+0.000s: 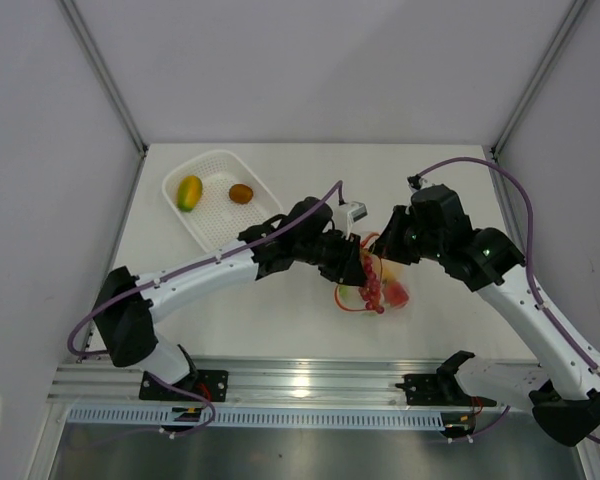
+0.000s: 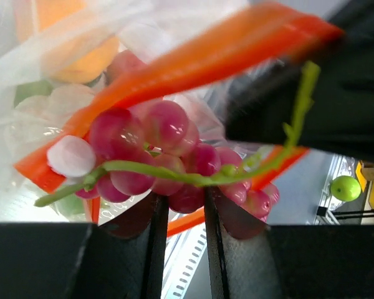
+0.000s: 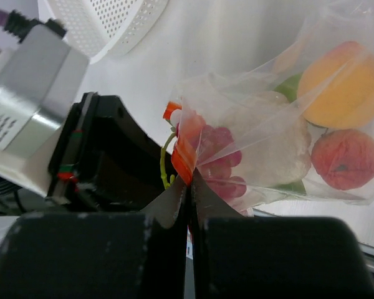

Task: Place the food in the zip-top bag and seal the zipper
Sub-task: Place the fake fruit in the zipper food storage bag, then adjust the zipper food storage bag at the center of the board.

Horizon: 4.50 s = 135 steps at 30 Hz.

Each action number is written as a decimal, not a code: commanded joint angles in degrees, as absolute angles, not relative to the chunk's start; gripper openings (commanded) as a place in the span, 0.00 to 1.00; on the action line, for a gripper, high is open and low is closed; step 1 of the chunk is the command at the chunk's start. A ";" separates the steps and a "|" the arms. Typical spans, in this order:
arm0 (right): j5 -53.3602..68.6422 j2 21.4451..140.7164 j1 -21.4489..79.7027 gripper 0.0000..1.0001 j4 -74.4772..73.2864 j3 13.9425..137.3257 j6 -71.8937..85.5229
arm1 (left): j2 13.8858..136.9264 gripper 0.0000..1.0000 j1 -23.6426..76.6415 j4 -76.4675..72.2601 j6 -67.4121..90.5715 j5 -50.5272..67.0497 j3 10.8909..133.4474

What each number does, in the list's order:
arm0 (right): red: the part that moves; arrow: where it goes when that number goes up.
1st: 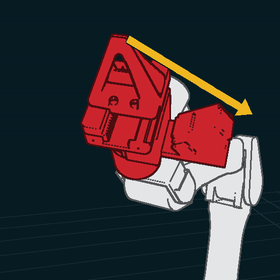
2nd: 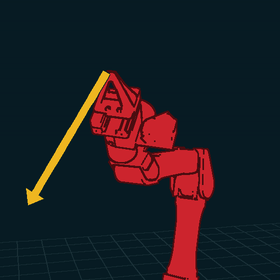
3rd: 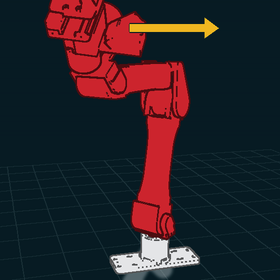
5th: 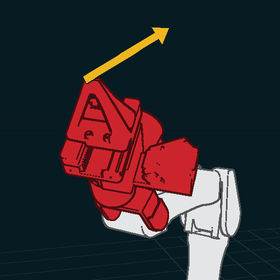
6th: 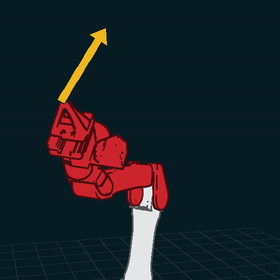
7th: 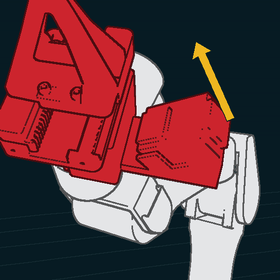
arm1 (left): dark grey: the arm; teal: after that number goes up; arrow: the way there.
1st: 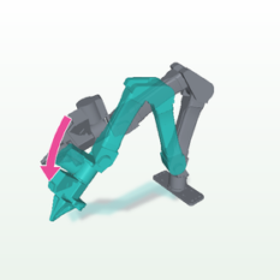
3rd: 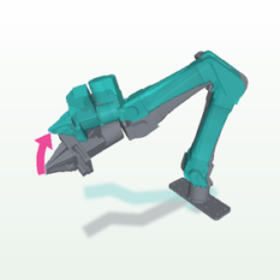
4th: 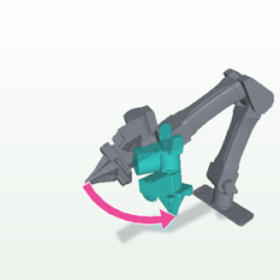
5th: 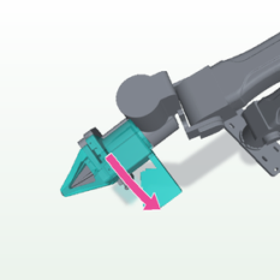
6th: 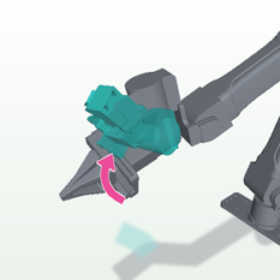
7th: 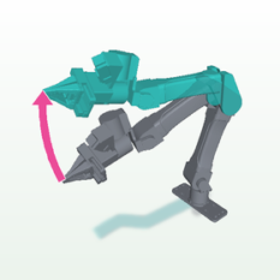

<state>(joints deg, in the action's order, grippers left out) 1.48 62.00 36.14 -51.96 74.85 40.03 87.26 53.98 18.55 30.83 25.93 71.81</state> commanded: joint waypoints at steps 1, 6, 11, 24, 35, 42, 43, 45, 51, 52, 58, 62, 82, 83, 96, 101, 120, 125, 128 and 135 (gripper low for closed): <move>3.08 59.77 36.03 0.00 -48.34 75.50 40.08 | 89.55 0.30 54.32 21.80 28.74 27.42 76.37; 3.25 59.59 35.95 0.00 -48.69 75.59 39.99 | 93.51 0.32 53.79 24.79 28.21 25.31 81.03; 3.08 59.50 35.95 0.00 -48.95 75.67 39.90 | 98.87 0.36 53.44 30.48 27.95 21.37 87.61; 0.97 59.50 34.89 0.00 -49.66 76.20 39.90 | 89.75 0.99 53.53 25.85 24.52 16.35 75.96; 2.46 59.33 34.45 0.00 -49.13 75.41 39.99 | 73.66 0.99 53.44 16.18 22.50 12.22 61.00; 4.31 59.15 34.45 0.00 -48.34 75.06 40.34 | 69.88 0.99 53.44 16.09 25.04 6.34 56.61; 4.39 59.06 34.45 0.00 -48.34 74.97 40.25 | 69.26 0.99 53.44 16.00 25.22 5.46 55.82; 5.18 58.97 34.45 0.00 -48.34 74.71 40.08 | 68.82 0.98 53.26 16.52 25.40 4.31 55.63; 7.56 58.62 34.54 0.00 -47.55 73.04 39.82 | 70.57 0.89 53.09 16.35 25.67 3.51 56.34; 7.65 58.45 34.54 0.00 -47.55 72.86 39.81 | 70.84 0.88 53.09 15.83 25.49 3.95 56.77; 9.13 57.83 34.54 0.00 -47.73 72.33 39.55 | 74.26 0.83 53.00 15.91 24.87 4.13 60.55; 11.16 57.39 34.54 0.00 -46.85 71.72 39.64 | 77.16 0.83 52.74 17.31 24.87 2.81 64.59; 11.25 56.08 34.45 0.00 -45.62 71.46 40.08 | 85.69 0.42 51.94 21.53 26.10 8.26 70.57; 11.34 56.07 34.54 0.00 -45.53 71.54 40.08 | 86.13 0.39 51.94 21.97 26.02 8.26 70.66; 0.02 55.54 33.14 0.00 -53.25 70.31 38.06 | 87.28 0.01 51.86 35.59 22.67 18.26 91.91; -3.25 57.92 31.55 0.00 -57.13 74.25 36.13 | 88.24 0.00 51.86 35.69 26.10 32.15 97.12; 1.49 59.06 28.30 0.00 -65.21 86.82 32.26 | 79.81 0.01 48.69 24.00 33.83 37.97 81.91; 10.07 62.48 25.67 0.00 -58.65 76.58 31.47 | 82.33 0.01 48.52 24.43 33.84 36.31 79.72; 15.63 65.37 21.80 0.00 -51.78 65.94 31.47 | 86.38 0.00 47.11 22.50 34.36 36.38 74.36; 20.37 63.90 21.18 0.00 -57.11 79.49 30.32 | 83.77 0.01 46.49 24.16 34.46 38.41 77.94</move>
<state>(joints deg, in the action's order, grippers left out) 14.55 69.36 21.28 -57.06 67.18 31.62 88.97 46.70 25.04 34.44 36.27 72.05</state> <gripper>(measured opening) 0.003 0.005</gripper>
